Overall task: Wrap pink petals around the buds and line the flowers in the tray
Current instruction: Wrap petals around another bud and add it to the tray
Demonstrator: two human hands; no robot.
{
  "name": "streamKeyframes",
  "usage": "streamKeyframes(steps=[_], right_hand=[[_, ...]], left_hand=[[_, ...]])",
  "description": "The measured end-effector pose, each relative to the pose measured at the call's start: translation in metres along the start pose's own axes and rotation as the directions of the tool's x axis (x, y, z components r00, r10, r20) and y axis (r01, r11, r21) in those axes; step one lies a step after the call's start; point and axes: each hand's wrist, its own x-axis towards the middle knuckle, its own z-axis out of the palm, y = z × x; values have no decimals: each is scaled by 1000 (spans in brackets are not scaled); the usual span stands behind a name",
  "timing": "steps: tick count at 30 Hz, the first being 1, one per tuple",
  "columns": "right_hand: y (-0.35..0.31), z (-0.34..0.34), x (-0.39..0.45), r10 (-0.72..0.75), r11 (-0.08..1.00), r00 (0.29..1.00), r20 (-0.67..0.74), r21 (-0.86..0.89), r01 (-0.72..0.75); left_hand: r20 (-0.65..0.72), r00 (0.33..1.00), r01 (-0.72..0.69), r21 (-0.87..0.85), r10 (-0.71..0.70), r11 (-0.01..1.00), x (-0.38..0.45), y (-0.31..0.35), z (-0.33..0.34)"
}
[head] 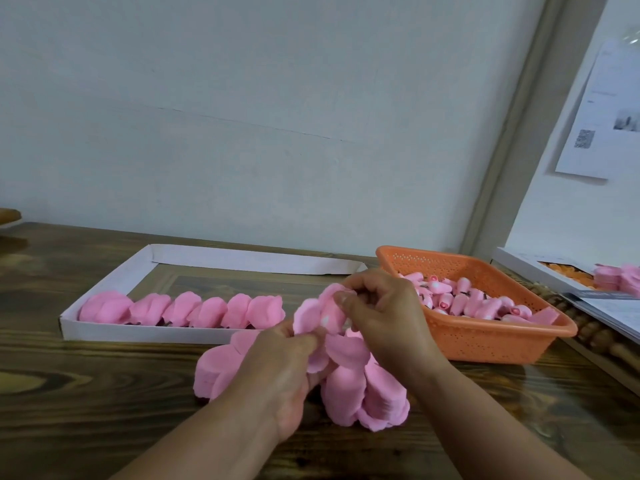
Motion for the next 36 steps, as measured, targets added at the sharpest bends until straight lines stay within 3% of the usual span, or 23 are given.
streamKeyframes(steps=[6,11,14,19,23,29,36], right_hand=[[2,1,-3,13,1000,1000,18,-10,-13],[1,2,-3,-15,1000,1000,28,11,15],[1,5,-4,-7,999,1000,19,50,6],[1,3,-4,-5,997,998,55,73,1],[0,0,-3,-78,996,993,93,60,72],[-6,-3,1,-105,994,973,208,9,105],[-9,-6,9,-87,987,948,307,-101,123]], left_hand=[[-296,952,-14,215,79,977,13,-3,1],[-339,932,-44,246,129,968,13,1,0],[-308,943,-82,157,128,984,6,5,1],[-421,907,14,51,9,999,7,7,5],[-401,915,17,173,54,985,9,3,2],[-286,939,-104,291,190,951,6,0,-1],[-223,949,-153,293,223,944,0,0,4]])
